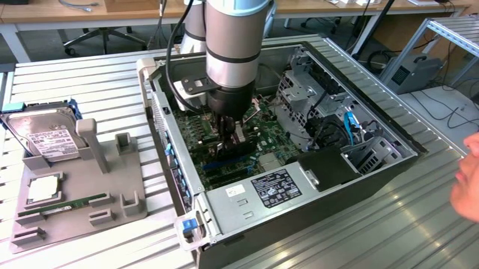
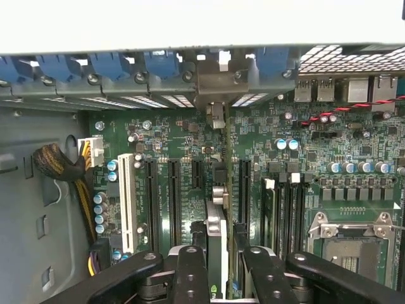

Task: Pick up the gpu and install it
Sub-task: 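Insert the gpu into the slot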

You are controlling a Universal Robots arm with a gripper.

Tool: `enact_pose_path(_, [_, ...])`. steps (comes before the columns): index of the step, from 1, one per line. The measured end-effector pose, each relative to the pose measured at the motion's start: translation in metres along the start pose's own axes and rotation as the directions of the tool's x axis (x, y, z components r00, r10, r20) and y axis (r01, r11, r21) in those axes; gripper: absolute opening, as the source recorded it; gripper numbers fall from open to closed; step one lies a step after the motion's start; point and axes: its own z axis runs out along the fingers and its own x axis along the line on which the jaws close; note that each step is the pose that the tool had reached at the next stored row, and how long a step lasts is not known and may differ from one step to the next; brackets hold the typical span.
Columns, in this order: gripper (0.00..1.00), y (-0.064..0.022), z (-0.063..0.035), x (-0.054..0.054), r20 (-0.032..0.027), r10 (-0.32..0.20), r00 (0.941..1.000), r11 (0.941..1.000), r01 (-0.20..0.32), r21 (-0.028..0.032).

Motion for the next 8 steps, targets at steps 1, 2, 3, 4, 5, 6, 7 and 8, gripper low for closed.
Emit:
enact_pose_path(1, [0.27,0.0,0.0001,0.0,-0.0002,0.0,1.0,1.0,0.0,0.0])
enact_pose_path(2, [0.27,0.0,0.0002,0.0,-0.0005,0.0,1.0,1.0,0.0,0.0001])
enact_pose_path(3, [0.27,0.0,0.0004,-0.0001,-0.0023,0.0,1.0,1.0,0.0,0.0002])
enact_pose_path(4, [0.27,0.0,0.0004,-0.0001,-0.0047,0.0,1.0,1.0,0.0,0.0003])
enact_pose_path(5, [0.27,0.0001,0.0004,0.0,-0.0058,0.0,1.0,1.0,0.0,0.0002])
enact_pose_path(6, [0.27,0.0,0.0003,0.0,-0.0064,0.0,1.0,1.0,0.0,0.0001])
enact_pose_path(7, [0.27,0.0,0.0004,-0.0001,-0.0069,0.0,1.0,1.0,0.0,0.0001])
enact_pose_path(8, [0.27,0.0,0.0006,-0.0001,-0.0076,0.0,1.0,1.0,0.0,0.0])
